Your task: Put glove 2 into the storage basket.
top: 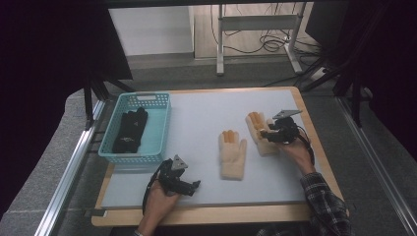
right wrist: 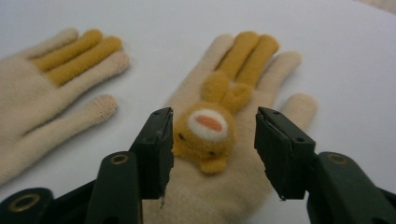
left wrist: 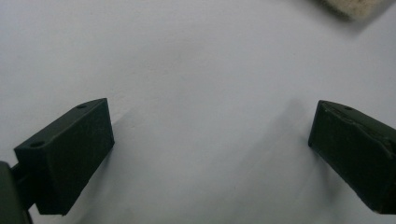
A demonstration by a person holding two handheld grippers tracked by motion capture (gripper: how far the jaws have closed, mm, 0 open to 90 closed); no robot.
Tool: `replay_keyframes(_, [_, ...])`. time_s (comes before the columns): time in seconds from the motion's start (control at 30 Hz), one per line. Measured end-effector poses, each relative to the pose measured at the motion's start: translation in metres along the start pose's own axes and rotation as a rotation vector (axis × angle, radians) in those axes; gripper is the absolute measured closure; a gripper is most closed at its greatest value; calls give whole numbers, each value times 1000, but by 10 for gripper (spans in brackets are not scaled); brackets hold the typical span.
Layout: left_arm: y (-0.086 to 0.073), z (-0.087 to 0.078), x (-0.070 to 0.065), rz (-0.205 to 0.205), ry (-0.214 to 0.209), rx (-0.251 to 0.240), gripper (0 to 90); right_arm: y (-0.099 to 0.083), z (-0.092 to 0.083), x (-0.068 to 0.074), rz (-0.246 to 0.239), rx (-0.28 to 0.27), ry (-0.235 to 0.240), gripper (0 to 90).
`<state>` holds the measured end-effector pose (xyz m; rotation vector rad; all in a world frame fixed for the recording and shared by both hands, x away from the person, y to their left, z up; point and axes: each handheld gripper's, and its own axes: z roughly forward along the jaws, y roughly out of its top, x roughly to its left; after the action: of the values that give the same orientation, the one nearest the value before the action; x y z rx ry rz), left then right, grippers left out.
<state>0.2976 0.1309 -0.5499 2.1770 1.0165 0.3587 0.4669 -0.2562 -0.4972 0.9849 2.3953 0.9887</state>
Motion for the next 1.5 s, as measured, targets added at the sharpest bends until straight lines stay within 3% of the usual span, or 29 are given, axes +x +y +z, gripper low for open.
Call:
replay_keyframes(0.13, [0,0,0,0,0,0,2,-5,17,2,-22,28,26,448])
replay_keyframes(0.2, [0,0,0,0,0,0,2,-7,21,4,-21,41,17,496])
replay_keyframes(0.3, [0,0,0,0,0,0,2,-5,19,7,42,37,-17,569])
replay_keyframes(0.37, [0,0,0,-2,0,-2,2,-3,16,12,98,20,-83,589])
replay_keyframes(0.47, [0,0,0,-2,0,-2,2,2,11,20,233,-50,-152,577])
replay_keyframes(0.53, [0,0,0,-2,0,-2,2,5,12,24,249,-66,-159,528])
replay_keyframes(0.63, [0,0,0,-1,0,-1,2,11,13,26,211,-66,-150,435])
replay_keyframes(0.77, [0,0,0,4,0,4,2,12,8,12,170,-61,-114,397])
replay_keyframes(0.83, [0,0,0,4,0,4,2,9,7,4,127,-31,-68,392])
replay_keyframes(0.93, [0,0,0,4,0,4,2,4,9,0,1,17,-56,392])
replay_keyframes(1.1, [0,0,0,1,0,1,2,-1,23,-3,-52,22,-10,387])
replay_keyframes(1.17, [0,0,0,1,0,1,2,-1,28,-3,-59,17,5,395])
replay_keyframes(1.27, [0,0,0,1,0,1,2,0,31,-3,-18,14,32,528])
replay_keyframes(1.37, [0,0,0,4,0,4,2,1,28,-1,14,8,23,614])
replay_keyframes(1.5, [0,0,0,4,0,4,2,2,20,-2,51,-15,18,663])
